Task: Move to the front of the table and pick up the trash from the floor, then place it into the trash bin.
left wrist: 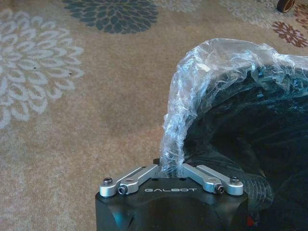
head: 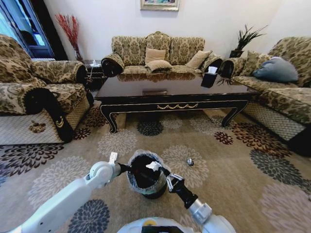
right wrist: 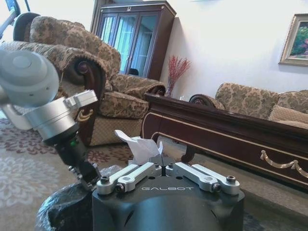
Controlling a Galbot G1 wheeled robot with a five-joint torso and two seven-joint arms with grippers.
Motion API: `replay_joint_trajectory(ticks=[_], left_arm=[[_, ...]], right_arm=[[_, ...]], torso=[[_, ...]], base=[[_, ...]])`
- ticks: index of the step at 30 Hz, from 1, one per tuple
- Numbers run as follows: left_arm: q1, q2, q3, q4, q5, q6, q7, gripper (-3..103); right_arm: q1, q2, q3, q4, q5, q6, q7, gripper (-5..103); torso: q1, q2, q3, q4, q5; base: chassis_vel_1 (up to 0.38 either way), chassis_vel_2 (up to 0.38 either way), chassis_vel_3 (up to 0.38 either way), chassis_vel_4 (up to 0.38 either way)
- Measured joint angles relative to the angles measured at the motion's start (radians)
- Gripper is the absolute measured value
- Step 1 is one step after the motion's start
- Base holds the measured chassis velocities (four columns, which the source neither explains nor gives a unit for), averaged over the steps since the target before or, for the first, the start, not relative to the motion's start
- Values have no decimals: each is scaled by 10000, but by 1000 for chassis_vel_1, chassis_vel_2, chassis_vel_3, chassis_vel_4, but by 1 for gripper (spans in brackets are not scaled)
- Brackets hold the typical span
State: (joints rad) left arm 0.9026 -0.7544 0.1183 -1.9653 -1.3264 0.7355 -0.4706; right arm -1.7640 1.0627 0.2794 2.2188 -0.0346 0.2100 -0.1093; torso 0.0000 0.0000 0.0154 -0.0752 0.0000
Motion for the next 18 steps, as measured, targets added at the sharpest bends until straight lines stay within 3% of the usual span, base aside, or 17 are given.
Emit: replay_joint_trajectory(ticks=[11, 18], left_arm=[[-42, -217, 78, -5, 3, -1, -60, 0], [5, -237, 108, 33, 14, -1, -71, 0]], right_arm=[[-160, 394, -479, -128, -685, -16, -161, 4], [-164, 358, -459, -184, -671, -11, -163, 35]], torso=[[0, 0, 1, -2, 0], [0, 0, 1, 0, -1]], base=[[0, 0, 0, 0], [0, 0, 0, 0]])
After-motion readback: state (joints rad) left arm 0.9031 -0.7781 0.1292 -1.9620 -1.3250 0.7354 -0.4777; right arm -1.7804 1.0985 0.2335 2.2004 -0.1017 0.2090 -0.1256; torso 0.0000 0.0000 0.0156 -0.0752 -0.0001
